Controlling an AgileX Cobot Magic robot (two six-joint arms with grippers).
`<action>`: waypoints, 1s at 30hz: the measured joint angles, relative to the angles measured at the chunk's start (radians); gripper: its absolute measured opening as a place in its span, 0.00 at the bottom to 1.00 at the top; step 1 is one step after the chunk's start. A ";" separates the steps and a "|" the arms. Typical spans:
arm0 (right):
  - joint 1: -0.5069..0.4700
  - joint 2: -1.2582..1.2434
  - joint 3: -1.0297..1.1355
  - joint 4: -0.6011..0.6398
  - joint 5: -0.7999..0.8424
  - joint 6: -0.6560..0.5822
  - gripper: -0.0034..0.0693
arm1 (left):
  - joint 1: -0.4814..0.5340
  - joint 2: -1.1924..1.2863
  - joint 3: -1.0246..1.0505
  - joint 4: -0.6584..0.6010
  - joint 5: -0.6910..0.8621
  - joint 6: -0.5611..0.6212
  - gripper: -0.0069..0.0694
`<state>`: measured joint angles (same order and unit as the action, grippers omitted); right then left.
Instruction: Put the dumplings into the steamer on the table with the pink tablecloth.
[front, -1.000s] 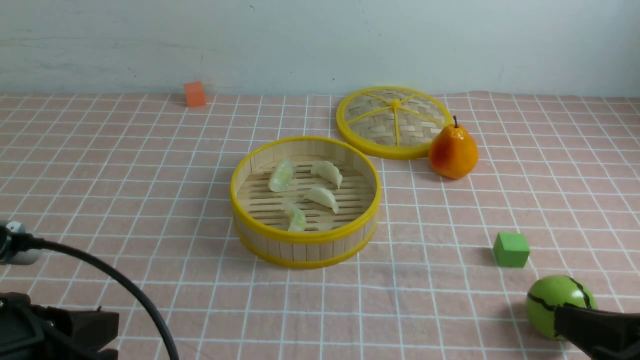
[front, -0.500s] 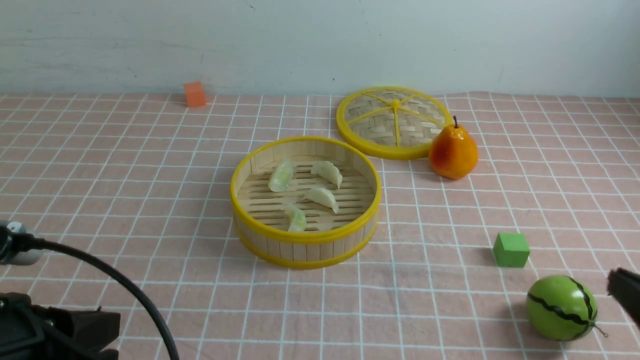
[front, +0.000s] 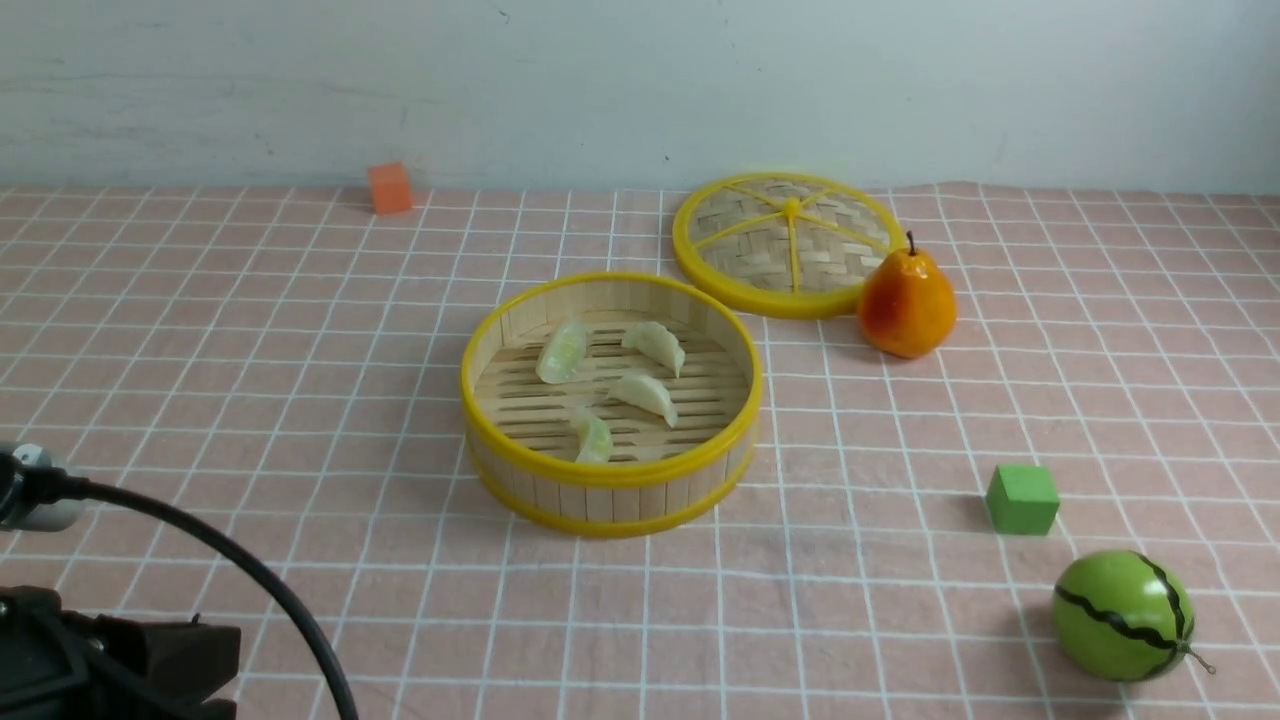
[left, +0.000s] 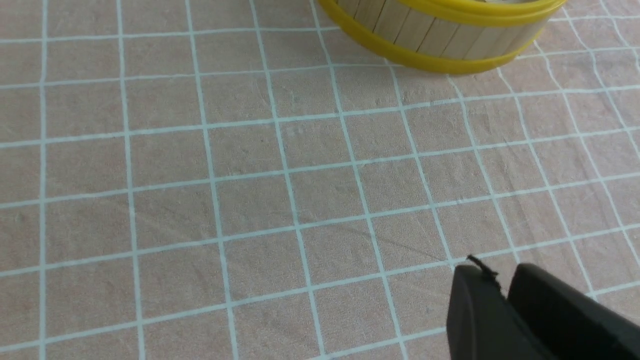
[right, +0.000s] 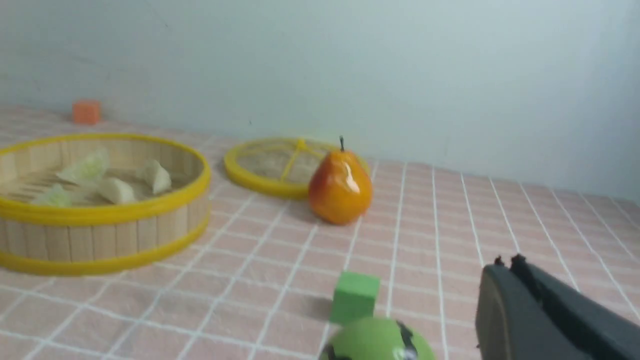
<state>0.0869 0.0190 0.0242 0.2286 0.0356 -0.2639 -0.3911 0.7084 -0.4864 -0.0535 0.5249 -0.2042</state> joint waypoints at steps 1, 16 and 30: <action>-0.020 -0.012 0.000 -0.022 0.032 0.045 0.03 | 0.000 0.000 0.000 0.000 0.000 0.000 0.21; -0.094 -0.029 -0.007 -0.157 0.345 0.228 0.04 | 0.000 0.000 0.000 0.000 0.000 0.000 0.23; -0.094 -0.029 -0.008 -0.157 0.348 0.231 0.05 | 0.000 0.000 0.000 0.000 0.001 0.000 0.26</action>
<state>-0.0068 -0.0101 0.0161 0.0720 0.3833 -0.0333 -0.3911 0.7084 -0.4864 -0.0535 0.5257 -0.2042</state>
